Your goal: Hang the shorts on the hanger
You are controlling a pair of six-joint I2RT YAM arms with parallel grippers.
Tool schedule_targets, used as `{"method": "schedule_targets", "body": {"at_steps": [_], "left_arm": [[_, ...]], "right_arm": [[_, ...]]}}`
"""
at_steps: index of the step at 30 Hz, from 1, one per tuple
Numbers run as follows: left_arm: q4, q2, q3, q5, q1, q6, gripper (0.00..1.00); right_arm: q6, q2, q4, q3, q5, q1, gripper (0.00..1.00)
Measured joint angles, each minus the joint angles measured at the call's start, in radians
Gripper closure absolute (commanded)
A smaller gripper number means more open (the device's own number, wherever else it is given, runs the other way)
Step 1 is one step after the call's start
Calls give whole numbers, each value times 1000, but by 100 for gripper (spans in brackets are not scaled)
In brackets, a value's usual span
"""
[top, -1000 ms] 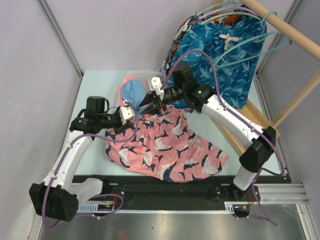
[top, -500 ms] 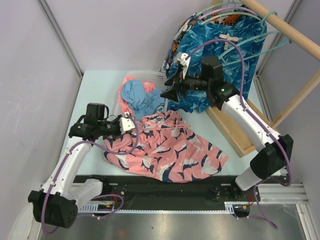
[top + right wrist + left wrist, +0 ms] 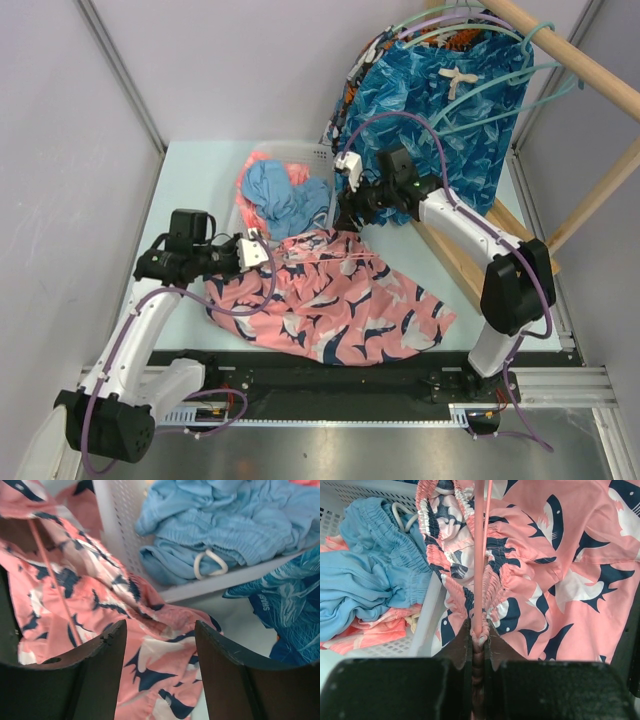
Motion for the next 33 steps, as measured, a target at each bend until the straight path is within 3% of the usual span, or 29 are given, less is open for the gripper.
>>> {"method": "schedule_targets", "body": {"at_steps": [7, 10, 11, 13, 14, 15, 24, 33], "left_arm": [[2, -7, 0, -8, 0, -11, 100], [3, -7, 0, -8, 0, -21, 100], [5, -7, 0, -8, 0, -28, 100], [10, -7, 0, -9, 0, -38, 100], [13, -7, 0, -11, 0, -45, 100], [16, -7, 0, -13, 2, -51, 100], [40, 0, 2, -18, 145, -84, 100], [62, 65, 2, -58, 181, -80, 100]], "right_arm": [[-15, 72, 32, -18, 32, 3, 42], [-14, 106, 61, -33, 53, 9, 52], [-13, 114, 72, -44, 61, 11, 65], [-10, 126, 87, -56, 74, 11, 79], [-2, 131, 95, -61, 82, 12, 95], [2, 132, 95, -62, 88, 11, 100], [-3, 48, 18, -64, 87, -43, 100], [-37, -122, -131, -64, 70, -81, 100]]}}
